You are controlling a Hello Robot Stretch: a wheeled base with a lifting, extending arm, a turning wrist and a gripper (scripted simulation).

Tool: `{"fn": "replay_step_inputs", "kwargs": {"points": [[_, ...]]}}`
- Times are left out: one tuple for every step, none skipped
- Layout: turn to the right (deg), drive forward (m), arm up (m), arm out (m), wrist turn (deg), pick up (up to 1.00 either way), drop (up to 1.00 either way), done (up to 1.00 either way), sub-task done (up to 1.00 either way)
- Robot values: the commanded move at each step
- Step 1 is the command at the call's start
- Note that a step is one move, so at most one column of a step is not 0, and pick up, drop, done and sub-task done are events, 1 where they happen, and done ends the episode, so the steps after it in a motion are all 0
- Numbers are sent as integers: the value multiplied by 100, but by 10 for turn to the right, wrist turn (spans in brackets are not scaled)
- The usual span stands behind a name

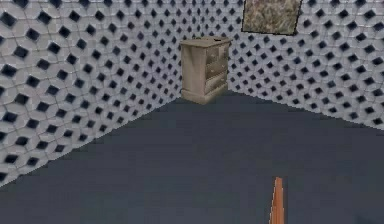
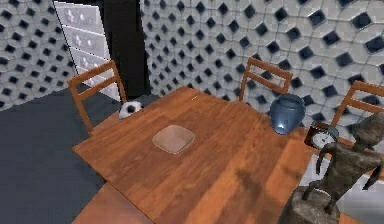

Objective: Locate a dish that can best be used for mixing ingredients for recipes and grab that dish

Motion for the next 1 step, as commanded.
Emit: {"fn": "replay_step_inputs", "kwargs": {"points": [[0,0,50,0,0,0,0,0,0]]}}
